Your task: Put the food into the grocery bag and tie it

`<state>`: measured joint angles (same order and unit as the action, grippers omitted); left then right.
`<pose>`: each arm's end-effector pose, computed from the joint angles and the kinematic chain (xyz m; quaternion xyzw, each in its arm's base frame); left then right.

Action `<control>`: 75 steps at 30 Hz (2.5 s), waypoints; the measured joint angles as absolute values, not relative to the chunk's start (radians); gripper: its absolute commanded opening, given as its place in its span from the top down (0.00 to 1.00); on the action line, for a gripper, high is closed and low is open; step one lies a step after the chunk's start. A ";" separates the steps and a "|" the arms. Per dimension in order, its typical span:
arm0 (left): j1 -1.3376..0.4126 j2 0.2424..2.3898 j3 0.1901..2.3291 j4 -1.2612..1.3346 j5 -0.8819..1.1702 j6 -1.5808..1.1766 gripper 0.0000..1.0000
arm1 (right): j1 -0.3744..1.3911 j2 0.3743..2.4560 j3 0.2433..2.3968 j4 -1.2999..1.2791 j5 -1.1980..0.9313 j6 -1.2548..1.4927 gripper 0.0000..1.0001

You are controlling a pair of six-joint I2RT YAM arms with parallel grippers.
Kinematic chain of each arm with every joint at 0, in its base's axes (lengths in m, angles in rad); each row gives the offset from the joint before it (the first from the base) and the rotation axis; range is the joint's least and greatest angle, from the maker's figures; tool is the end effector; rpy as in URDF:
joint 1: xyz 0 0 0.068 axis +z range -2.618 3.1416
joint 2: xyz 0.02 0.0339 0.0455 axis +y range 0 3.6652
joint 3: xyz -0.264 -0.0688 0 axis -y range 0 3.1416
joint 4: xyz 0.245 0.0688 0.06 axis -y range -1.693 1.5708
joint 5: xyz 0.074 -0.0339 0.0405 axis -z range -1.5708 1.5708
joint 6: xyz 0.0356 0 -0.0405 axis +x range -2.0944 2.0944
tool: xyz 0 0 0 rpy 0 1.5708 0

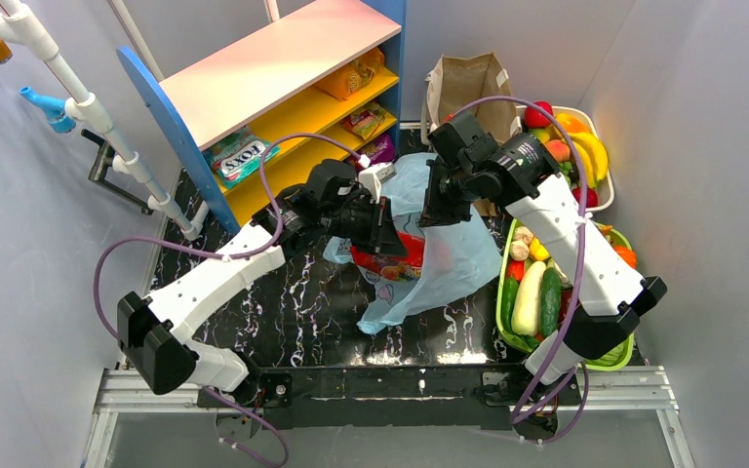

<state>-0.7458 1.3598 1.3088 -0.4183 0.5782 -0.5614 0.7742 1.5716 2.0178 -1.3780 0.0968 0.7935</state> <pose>0.2109 -0.2213 0.3721 0.2238 0.7996 -0.4979 0.2505 0.2030 0.1937 0.4495 0.0243 0.9481 0.1890 0.2546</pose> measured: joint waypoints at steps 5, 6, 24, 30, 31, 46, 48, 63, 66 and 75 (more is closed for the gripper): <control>-0.789 1.389 1.315 -0.384 0.499 -0.570 1.00 | 0.774 1.574 2.017 -1.366 0.075 0.813 0.99; -0.794 1.394 1.315 -0.363 0.490 -0.579 1.00 | 0.774 1.574 2.017 -1.364 0.074 0.814 0.99; -0.809 1.416 1.133 0.076 0.488 -0.704 0.07 | 0.709 1.528 1.881 -1.301 -0.001 0.838 0.99; -0.809 1.415 1.183 -0.024 0.485 -0.676 0.02 | 0.694 1.525 1.854 -1.278 -0.024 0.839 0.99; -0.809 1.415 1.204 -0.062 0.481 -0.663 0.02 | 0.692 1.525 1.850 -1.276 -0.027 0.839 0.99; -0.811 1.058 1.295 -0.535 0.079 -0.436 0.02 | 0.678 1.522 1.768 -1.245 -0.057 0.830 0.99; -0.811 1.035 1.274 -0.535 0.025 -0.424 0.02 | 0.678 1.522 1.746 -1.243 -0.060 0.821 0.99; -0.829 1.035 0.842 -0.325 -0.046 -0.315 0.13 | 0.675 1.465 1.664 -1.194 -0.075 0.808 0.99; -0.836 1.059 0.843 -0.280 -0.042 -0.267 0.28 | 0.675 1.465 1.664 -1.194 -0.075 0.808 0.99; -0.840 1.187 0.845 -0.227 -0.027 -0.181 0.58 | 0.675 1.468 1.667 -1.194 -0.075 0.808 0.99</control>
<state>-0.8397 1.1874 0.8454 -0.2274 -0.0267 -0.1806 0.6754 1.4682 1.6672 -1.1942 -0.0746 0.8079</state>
